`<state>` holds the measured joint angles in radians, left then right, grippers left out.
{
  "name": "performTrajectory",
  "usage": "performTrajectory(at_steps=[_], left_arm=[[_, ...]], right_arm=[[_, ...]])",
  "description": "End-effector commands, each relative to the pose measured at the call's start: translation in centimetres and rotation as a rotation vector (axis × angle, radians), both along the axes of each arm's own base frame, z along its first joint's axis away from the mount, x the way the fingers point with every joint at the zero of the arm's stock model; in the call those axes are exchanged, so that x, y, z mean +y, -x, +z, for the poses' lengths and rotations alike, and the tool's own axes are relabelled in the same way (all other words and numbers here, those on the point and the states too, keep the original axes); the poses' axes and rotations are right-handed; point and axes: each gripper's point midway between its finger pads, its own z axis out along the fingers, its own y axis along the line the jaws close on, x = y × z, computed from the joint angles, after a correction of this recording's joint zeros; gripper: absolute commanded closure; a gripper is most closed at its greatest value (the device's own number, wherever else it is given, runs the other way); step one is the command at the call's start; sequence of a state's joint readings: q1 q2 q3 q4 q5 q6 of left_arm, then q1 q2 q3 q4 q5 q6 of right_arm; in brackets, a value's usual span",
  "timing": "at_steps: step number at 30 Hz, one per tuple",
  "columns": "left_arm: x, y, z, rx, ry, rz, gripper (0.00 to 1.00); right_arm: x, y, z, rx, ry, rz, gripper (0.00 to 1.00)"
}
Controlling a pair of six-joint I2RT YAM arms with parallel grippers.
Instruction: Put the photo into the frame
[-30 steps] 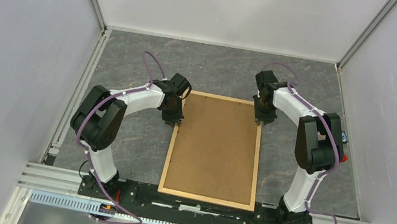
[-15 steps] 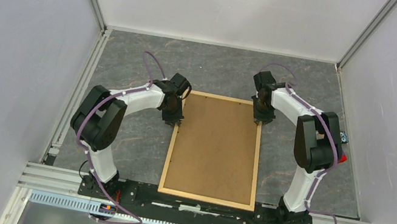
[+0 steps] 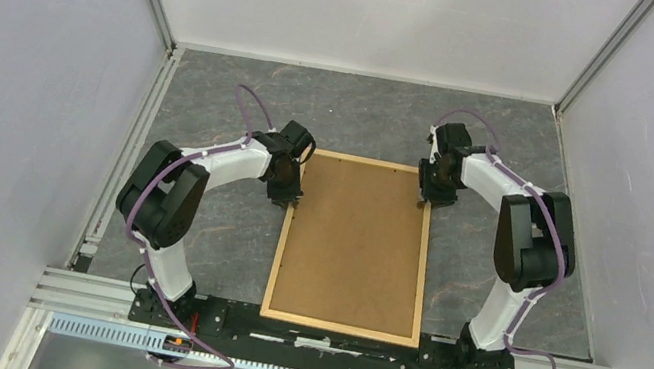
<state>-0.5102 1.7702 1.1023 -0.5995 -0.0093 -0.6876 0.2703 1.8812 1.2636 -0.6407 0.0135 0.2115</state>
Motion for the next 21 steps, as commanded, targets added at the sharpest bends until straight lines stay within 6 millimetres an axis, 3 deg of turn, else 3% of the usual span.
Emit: performTrajectory(at_steps=[1, 4, 7, 13, 15, 17, 19, 21], left_arm=[[-0.5, 3.1, -2.1, 0.131, 0.016, -0.038, 0.98], [-0.6, 3.0, -1.9, 0.139, 0.069, -0.040, 0.96], [0.9, 2.7, -1.6, 0.134, 0.048, -0.057, 0.86], [3.2, 2.3, -1.8, 0.161, -0.087, -0.165, 0.61], [3.9, 2.3, -2.2, 0.184, -0.132, -0.188, 0.60], [4.4, 2.5, -2.7, 0.214, -0.151, -0.211, 0.64], [5.2, 2.3, -3.3, 0.224, -0.187, -0.219, 0.70], [4.9, 2.5, -3.6, 0.256, -0.139, -0.205, 0.79]], right_arm=[[2.4, 0.1, 1.9, -0.064, -0.138, 0.092, 0.49], [0.3, -0.8, 4.2, -0.148, -0.021, 0.080, 0.37], [-1.2, -1.0, 6.1, -0.213, 0.057, 0.077, 0.30], [-1.4, -0.9, 11.7, -0.428, 0.216, 0.071, 0.25], [-1.7, -0.5, 13.6, -0.503, 0.226, 0.034, 0.21], [-1.9, 0.0, 14.7, -0.566, 0.184, -0.009, 0.05], [-1.1, 0.7, 14.7, -0.598, 0.104, -0.015, 0.02], [0.3, 1.9, 13.4, -0.578, 0.014, 0.041, 0.02]])
